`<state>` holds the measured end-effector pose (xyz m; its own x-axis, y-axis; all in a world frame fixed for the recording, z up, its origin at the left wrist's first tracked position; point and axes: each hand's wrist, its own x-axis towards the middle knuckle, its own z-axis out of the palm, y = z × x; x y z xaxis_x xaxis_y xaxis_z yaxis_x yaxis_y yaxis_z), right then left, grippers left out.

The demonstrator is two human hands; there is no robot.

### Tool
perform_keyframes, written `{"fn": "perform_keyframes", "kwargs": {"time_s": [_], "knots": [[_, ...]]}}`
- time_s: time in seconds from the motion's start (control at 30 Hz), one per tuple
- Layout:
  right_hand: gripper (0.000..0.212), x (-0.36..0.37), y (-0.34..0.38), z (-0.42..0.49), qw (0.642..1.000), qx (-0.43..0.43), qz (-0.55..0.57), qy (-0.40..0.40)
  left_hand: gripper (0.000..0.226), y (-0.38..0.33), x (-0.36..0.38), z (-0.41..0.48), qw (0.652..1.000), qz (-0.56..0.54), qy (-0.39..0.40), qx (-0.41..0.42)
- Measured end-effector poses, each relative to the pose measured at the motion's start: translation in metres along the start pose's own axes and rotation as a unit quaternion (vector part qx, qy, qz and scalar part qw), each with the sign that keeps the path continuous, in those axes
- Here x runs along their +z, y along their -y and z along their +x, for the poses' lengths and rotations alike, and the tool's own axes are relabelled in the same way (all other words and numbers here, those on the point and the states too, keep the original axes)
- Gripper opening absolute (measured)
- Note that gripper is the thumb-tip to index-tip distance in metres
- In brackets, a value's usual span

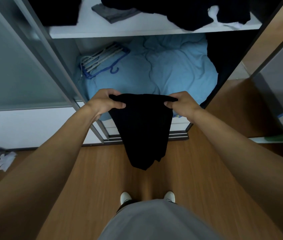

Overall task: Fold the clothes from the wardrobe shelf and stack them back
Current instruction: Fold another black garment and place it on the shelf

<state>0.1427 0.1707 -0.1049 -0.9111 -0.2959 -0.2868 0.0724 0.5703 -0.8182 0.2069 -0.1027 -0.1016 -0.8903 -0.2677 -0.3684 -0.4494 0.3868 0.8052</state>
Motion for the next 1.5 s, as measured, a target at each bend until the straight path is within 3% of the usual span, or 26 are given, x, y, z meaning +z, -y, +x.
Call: {"fn": "perform_keyframes", "kwargs": {"time_s": [0.2,0.33,0.43,0.5,0.6,0.67,0.73,0.9,0.97,1.03,1.1,1.17,1.23,1.33,1.43,1.5], "knots": [[0.027,0.002,-0.008,-0.003,0.957,0.095,0.274,0.004,0.043,0.014,0.002,-0.004,0.993,-0.121,-0.016,-0.004],[0.035,0.000,-0.009,-0.003,0.924,0.081,0.372,0.020,0.039,0.018,0.006,-0.007,0.977,-0.215,0.007,-0.002],[0.043,0.005,-0.011,-0.005,0.916,0.065,0.395,0.029,0.046,0.018,0.013,-0.011,0.978,-0.208,0.031,0.015],[0.051,0.012,-0.012,-0.005,0.942,0.045,0.330,0.034,0.051,0.016,0.019,-0.013,0.981,-0.188,0.036,0.017],[0.065,0.022,-0.011,-0.005,0.994,0.009,0.103,0.027,0.062,0.012,0.024,-0.012,0.993,-0.097,0.055,0.023],[0.063,0.027,-0.009,-0.004,0.998,-0.025,-0.052,0.031,0.072,0.007,0.024,-0.010,0.997,-0.001,0.064,0.030],[0.049,0.029,-0.010,-0.003,0.986,-0.050,-0.160,-0.008,0.075,0.002,0.023,-0.009,0.994,0.081,0.059,0.044],[0.018,0.024,-0.009,-0.006,0.967,-0.046,-0.236,-0.080,0.042,-0.003,0.020,-0.008,0.971,0.216,0.006,0.098],[0.017,0.020,-0.008,-0.007,0.962,-0.051,-0.255,-0.084,0.016,-0.005,0.018,-0.010,0.965,0.235,-0.019,0.111],[0.019,0.014,-0.006,-0.005,0.958,-0.051,-0.265,-0.094,0.014,-0.007,0.012,-0.011,0.960,0.248,-0.052,0.121],[0.022,0.006,-0.003,-0.007,0.977,-0.056,-0.193,-0.074,0.021,-0.005,0.005,-0.009,0.962,0.223,-0.083,0.133],[0.018,-0.001,-0.003,-0.013,0.996,-0.071,-0.056,-0.025,0.022,-0.001,0.000,-0.008,0.977,0.129,-0.084,0.145],[0.012,-0.004,-0.002,-0.023,0.993,-0.061,0.105,0.013,0.026,0.005,-0.004,-0.009,0.986,-0.039,-0.055,0.153],[0.019,-0.004,0.004,-0.029,0.968,-0.038,0.247,-0.006,0.027,0.015,-0.002,-0.011,0.949,-0.265,0.015,0.171],[0.021,0.000,0.014,-0.031,0.952,-0.039,0.303,0.006,0.050,0.024,0.013,-0.010,0.955,-0.265,0.073,0.110],[0.020,-0.001,0.018,-0.034,0.952,-0.039,0.303,0.014,0.048,0.026,0.027,-0.009,0.967,-0.229,0.073,0.083]]}}
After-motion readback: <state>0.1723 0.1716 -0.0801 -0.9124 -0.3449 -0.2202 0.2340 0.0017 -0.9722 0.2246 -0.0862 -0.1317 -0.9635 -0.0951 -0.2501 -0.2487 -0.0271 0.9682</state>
